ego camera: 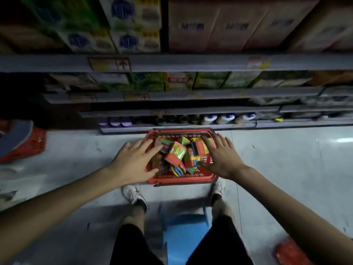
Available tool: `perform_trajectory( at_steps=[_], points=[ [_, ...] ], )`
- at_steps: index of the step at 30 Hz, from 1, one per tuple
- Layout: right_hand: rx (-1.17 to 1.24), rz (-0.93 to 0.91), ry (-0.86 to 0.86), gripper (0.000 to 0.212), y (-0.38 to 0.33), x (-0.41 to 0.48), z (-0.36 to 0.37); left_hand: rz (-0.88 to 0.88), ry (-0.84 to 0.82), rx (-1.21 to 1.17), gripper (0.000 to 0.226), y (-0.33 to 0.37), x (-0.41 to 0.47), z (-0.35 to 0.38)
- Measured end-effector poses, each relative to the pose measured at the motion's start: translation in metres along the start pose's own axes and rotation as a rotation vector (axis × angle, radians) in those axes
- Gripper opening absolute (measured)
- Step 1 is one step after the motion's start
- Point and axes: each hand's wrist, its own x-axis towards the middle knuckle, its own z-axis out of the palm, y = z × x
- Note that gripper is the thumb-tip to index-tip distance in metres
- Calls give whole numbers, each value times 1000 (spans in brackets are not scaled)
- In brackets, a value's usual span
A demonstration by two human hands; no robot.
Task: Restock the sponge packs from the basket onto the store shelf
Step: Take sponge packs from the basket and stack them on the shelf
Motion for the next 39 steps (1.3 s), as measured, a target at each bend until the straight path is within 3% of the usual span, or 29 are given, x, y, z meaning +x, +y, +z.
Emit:
perform_trajectory(
  at_steps=[5,11,17,24,29,36,39],
  points=[
    [7,30,-61,99,15,35,77,-3,-31,-95,83,9,46,97],
    [-10,10,6,96,43,104,198,-205,38,-290,87,37,133,218],
    [-52,-89,254,91,69,177,282,-334,164,-483,88,49,204,312],
    [-114,-190,532,84,92,215,320,-259,330,-552,87,39,237,356],
    [-104,-144,668,87,89,214,336,-214,379,-618,89,34,236,373],
    [119,12,689,97,96,190,351,-230,500,-651,97,38,222,382],
    [258,86,622,107,97,175,349,-279,510,-681,100,46,209,383]
  ],
)
